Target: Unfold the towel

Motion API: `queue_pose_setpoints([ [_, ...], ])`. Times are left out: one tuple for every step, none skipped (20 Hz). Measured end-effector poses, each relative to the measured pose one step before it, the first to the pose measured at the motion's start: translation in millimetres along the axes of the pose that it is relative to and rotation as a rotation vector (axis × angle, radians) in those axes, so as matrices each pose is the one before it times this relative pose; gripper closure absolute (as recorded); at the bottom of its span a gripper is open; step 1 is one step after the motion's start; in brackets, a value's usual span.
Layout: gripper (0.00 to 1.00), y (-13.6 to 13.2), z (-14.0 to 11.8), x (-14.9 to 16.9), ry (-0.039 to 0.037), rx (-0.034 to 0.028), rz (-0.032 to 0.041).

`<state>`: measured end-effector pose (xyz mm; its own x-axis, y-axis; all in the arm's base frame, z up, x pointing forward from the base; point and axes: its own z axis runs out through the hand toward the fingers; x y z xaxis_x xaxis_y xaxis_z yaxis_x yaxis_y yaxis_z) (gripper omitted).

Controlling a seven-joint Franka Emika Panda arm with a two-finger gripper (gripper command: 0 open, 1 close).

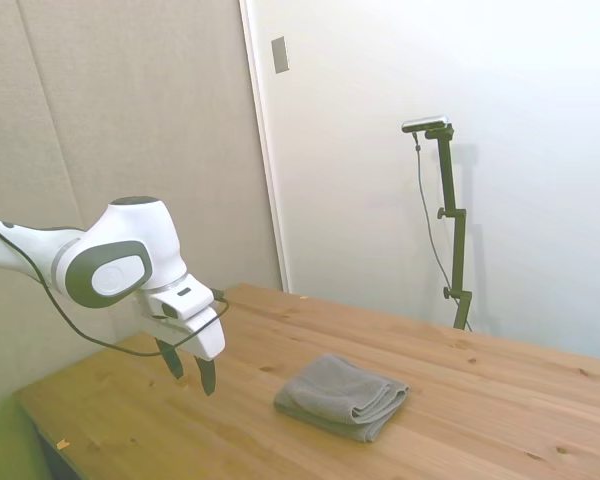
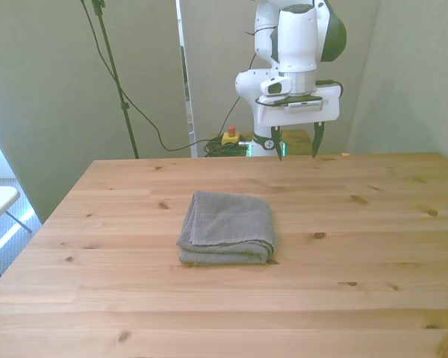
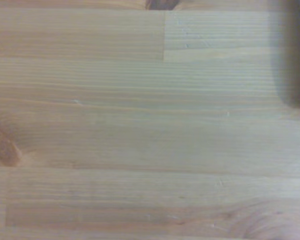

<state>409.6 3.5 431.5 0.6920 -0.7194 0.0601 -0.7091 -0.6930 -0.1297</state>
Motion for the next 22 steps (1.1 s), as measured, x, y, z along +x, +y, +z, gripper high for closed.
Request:
queue_pose_setpoints([
  [0.0,0.03,0.53,0.03,-0.00096,-0.00082,0.00006],
  [0.0,0.7,1.01,0.28,-0.00206,-0.0014,0.0017],
  [0.0,1.6,-0.32,3.11,0.00008,0.00262,0.00784],
  [0.0,2.62,-1.81,7.39,0.00184,0.00655,0.01673],
  [0.0,4.72,-4.55,14.55,0.00687,0.01403,0.03142],
  [0.0,7.64,-6.76,23.15,0.01133,0.019,0.04772],
  [0.0,8.64,-6.21,27.48,0.00846,0.01417,0.0471],
  [0.0,9.49,-3.98,29.23,0.00689,0.00943,0.04395],
  [0.0,9.73,-2.21,29.37,0.00551,0.00469,0.03963],
  [0.0,7.69,-0.04,26.91,0.00344,0.00201,0.03334],
  [0.0,7.64,1.36,24.58,0.00166,0.00184,0.03336],
  [0.0,7.79,2.43,23.7,-0.00253,0.00315,0.03652],
  [0.0,7.93,2.61,22.34,-0.00603,0.00843,0.03382],
  [0.0,7.04,3.61,20.45,-0.00642,0.00879,0.02853],
  [0.0,7.26,5.29,18.62,-0.01041,0.01087,0.02523],
  [0.0,6.6,6.23,15.04,-0.00982,0.00924,0.01544],
  [0.0,3.96,6.73,9.61,-0.00746,0.00735,0.01018],
  [0.0,2.03,6.29,5.91,-0.00843,0.01152,0.00848],
  [0.0,0.6,5.77,3.4,-0.00653,0.01936,0.0032],
  [0.0,-0.39,4.91,1.0,-0.00786,0.0183,-0.00175],
  [0.0,-0.79,3.79,0.33,-0.00593,0.01537,-0.00343],
  [1.0,-0.41,3.2,-0.23,-0.0095,0.0151,-0.00556],
])
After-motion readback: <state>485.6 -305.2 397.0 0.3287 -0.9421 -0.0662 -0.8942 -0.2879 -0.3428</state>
